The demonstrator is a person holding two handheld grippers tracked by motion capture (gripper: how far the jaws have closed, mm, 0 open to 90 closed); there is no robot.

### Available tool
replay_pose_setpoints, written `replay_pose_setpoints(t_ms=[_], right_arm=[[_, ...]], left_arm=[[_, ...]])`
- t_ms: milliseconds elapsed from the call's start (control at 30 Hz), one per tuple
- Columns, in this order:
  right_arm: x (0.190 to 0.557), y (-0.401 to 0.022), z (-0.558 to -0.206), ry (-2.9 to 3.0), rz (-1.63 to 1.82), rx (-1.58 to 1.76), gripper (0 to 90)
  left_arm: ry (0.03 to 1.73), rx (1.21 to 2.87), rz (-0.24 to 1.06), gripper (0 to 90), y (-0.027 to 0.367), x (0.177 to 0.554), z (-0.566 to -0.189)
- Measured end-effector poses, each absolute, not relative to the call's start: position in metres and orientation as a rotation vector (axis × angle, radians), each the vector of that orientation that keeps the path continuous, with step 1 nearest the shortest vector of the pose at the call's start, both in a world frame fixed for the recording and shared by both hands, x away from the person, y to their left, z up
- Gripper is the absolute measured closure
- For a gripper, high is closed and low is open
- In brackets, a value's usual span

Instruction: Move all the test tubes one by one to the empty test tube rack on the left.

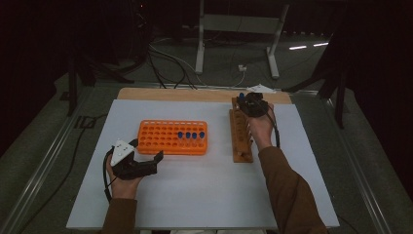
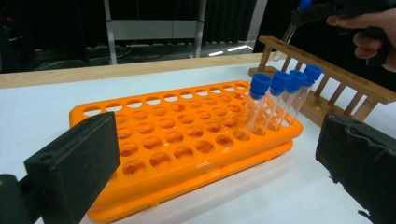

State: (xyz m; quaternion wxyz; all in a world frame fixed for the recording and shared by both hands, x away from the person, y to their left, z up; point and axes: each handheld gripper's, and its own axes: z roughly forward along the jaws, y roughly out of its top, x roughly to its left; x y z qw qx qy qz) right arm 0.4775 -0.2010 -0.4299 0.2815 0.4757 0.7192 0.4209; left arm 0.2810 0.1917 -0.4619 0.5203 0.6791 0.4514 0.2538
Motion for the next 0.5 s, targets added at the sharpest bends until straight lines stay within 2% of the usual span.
replay_pose_setpoints(t_ms=[500], right_arm=[[0.452, -0.213, -0.4, 1.875, 1.22, 1.186, 77.5]], left_arm=[[1.081, 1.644, 0.608, 0.7, 0.189, 0.285, -0.464]])
